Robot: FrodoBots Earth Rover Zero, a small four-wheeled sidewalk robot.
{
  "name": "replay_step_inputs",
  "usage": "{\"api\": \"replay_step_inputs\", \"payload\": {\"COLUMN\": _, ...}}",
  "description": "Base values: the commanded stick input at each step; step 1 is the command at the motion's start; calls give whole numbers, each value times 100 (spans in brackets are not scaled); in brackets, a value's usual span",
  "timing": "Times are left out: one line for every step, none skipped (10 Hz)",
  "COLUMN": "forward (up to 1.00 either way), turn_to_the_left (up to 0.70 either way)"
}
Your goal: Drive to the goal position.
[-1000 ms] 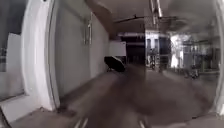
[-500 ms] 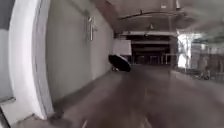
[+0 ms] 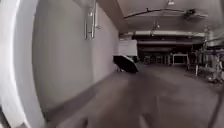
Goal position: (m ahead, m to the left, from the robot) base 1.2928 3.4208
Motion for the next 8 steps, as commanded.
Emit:
{"api": "replay_step_inputs", "payload": {"forward": 70, "turn_to_the_left": -14}}
{"api": "replay_step_inputs", "payload": {"forward": 70, "turn_to_the_left": -14}}
{"api": "replay_step_inputs", "payload": {"forward": 70, "turn_to_the_left": -14}}
{"api": "replay_step_inputs", "payload": {"forward": 70, "turn_to_the_left": -14}}
{"api": "replay_step_inputs", "payload": {"forward": 70, "turn_to_the_left": -14}}
{"api": "replay_step_inputs", "payload": {"forward": 70, "turn_to_the_left": -14}}
{"api": "replay_step_inputs", "payload": {"forward": 70, "turn_to_the_left": -14}}
{"api": "replay_step_inputs", "payload": {"forward": 70, "turn_to_the_left": -14}}
